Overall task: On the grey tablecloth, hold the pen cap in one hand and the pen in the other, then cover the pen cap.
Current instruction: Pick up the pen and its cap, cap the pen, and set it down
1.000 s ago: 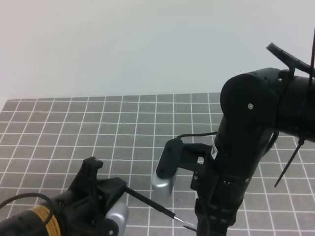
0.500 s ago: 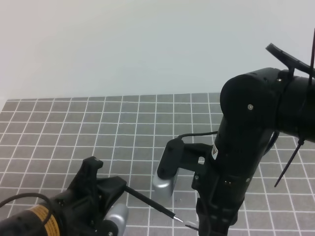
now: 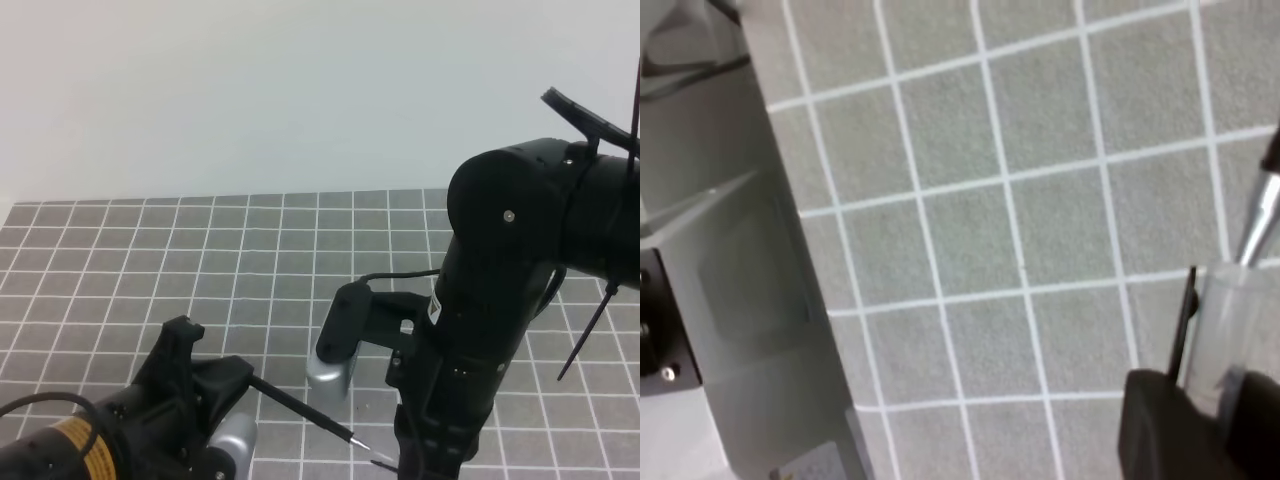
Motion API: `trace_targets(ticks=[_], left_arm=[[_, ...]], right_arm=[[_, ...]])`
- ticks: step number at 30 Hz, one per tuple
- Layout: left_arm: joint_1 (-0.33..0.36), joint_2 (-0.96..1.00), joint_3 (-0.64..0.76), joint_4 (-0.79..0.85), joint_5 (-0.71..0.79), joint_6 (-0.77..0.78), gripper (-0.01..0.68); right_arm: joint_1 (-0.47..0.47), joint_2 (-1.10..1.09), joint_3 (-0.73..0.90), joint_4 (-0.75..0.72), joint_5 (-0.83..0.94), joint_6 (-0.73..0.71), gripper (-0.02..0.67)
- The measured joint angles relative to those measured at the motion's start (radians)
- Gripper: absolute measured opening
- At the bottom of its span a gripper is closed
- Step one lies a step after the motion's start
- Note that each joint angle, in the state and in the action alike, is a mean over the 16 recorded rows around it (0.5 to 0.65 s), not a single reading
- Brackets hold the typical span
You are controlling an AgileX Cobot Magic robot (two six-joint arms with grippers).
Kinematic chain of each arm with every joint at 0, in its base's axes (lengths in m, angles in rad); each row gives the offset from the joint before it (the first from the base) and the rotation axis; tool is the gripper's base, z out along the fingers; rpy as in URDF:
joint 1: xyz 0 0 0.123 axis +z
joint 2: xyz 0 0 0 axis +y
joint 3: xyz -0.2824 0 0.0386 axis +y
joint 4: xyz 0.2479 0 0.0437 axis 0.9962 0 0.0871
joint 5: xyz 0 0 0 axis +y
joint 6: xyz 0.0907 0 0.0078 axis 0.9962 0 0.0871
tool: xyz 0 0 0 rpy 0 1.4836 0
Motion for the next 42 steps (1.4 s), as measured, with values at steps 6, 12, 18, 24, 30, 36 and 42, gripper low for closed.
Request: trace_targets(ticks=[6,12,18,24,30,36,42], left_arm=[[0.0,0.012,0.0,0.0,-0.01,-0.001,0.041],[-0.001,0.02,0.0,0.0,-0.018,-0.004,0.041],[-0.003,0.022,0.0,0.0,-0.027,-0.011,0.04],[-0.026,0.022,0.0,0.0,-0.032,-0.018,0.04],[-0.066,0.022,0.0,0.0,-0.039,-0.023,0.04],[-0.1,0.022,0.0,0.0,-0.04,-0.023,0.04],[-0.11,0.022,0.0,0.0,-0.047,-0.02,0.039]], right_arm=[[0.0,0.0,0.0,0.014,-0.008,-0.002,0.091],[0.0,0.0,0.0,0.018,-0.031,-0.003,0.091],[0.0,0.0,0.0,0.018,-0.057,-0.003,0.091],[0.0,0.0,0.0,0.019,-0.077,-0.003,0.091],[0.0,0.0,0.002,0.014,-0.083,0.0,0.091],[0.0,0.0,0.004,0.009,-0.079,0.002,0.09],[0.0,0.0,0.005,0.006,-0.077,0.002,0.09]])
